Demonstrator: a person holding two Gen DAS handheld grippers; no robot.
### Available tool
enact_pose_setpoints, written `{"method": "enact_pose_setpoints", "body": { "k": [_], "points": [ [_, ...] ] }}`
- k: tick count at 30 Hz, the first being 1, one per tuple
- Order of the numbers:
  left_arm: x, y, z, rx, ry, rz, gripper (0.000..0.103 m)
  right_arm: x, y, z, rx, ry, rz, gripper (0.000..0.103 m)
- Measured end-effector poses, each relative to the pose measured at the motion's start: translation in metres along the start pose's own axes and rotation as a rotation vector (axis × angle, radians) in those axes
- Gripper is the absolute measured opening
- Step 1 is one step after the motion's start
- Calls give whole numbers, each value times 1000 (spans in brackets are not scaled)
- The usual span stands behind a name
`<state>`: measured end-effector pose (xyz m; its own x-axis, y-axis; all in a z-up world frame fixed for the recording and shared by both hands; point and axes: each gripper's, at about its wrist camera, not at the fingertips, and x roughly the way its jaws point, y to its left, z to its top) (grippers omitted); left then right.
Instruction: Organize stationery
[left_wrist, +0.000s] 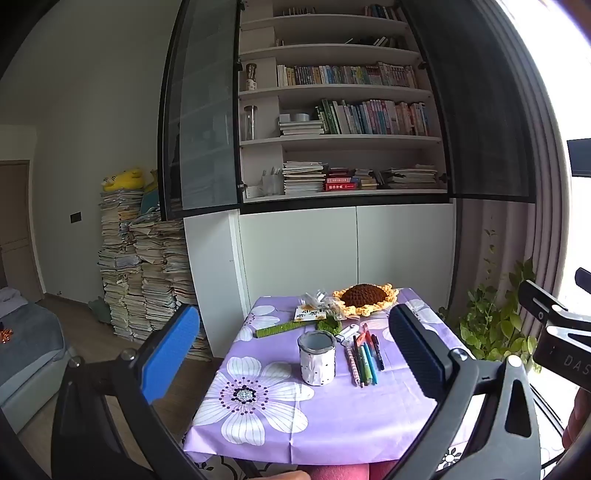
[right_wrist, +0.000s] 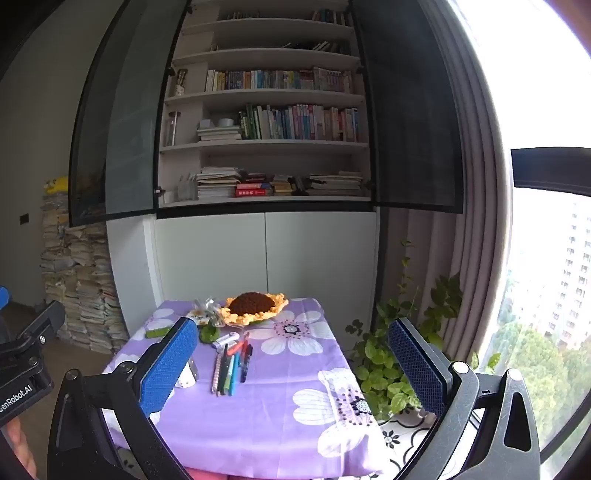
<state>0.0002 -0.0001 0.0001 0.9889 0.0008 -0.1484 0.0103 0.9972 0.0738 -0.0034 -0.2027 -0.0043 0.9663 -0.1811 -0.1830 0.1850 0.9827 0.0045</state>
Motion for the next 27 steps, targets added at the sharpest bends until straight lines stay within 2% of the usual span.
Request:
{"method": "enact_pose_setpoints", "body": {
  "k": [27],
  "points": [
    [6, -1, -2, -4, 26, 1, 102, 5, 4, -1, 0, 17, 7, 103]
  ]
}}
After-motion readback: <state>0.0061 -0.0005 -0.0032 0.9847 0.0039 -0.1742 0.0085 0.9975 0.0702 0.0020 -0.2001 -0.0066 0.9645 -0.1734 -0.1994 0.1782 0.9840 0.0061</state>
